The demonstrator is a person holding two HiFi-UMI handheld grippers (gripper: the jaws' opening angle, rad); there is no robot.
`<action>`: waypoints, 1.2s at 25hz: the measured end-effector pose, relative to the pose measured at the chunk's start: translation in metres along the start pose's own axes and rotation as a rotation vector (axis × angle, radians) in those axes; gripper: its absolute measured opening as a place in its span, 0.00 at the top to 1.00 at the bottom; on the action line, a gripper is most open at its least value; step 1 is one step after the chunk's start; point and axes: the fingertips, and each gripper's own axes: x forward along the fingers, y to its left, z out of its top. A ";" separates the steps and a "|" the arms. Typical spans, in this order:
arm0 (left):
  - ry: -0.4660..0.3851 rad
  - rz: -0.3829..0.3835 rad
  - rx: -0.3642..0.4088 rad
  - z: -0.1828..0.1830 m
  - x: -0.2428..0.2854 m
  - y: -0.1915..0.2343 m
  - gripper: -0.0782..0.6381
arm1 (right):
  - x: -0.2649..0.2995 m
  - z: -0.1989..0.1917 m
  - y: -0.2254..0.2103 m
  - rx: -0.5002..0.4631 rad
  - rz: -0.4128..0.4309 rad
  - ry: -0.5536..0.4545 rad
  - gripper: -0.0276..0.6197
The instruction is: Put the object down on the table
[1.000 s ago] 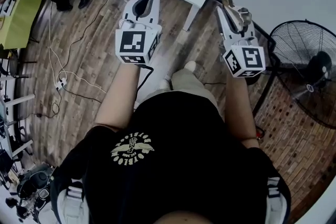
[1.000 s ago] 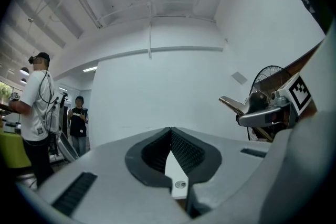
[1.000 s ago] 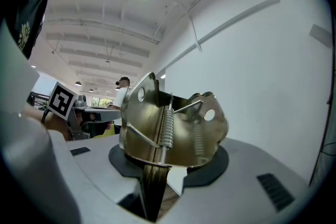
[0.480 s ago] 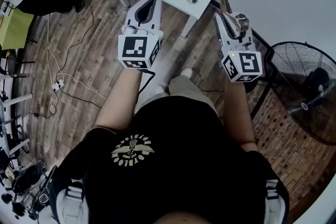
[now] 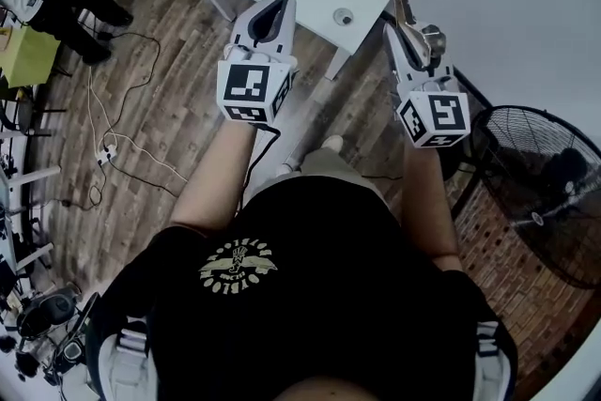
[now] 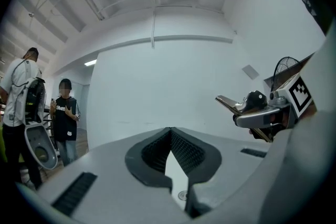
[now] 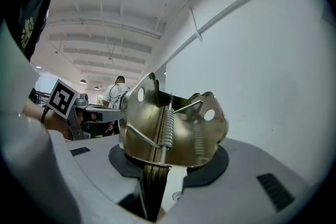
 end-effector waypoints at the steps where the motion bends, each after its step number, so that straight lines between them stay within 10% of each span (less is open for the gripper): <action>1: 0.000 0.003 0.002 0.000 0.007 0.000 0.88 | 0.004 -0.001 -0.005 0.000 0.003 -0.003 0.72; 30: 0.033 0.062 0.037 -0.005 0.116 0.007 0.88 | 0.080 -0.003 -0.096 0.022 0.071 -0.025 0.73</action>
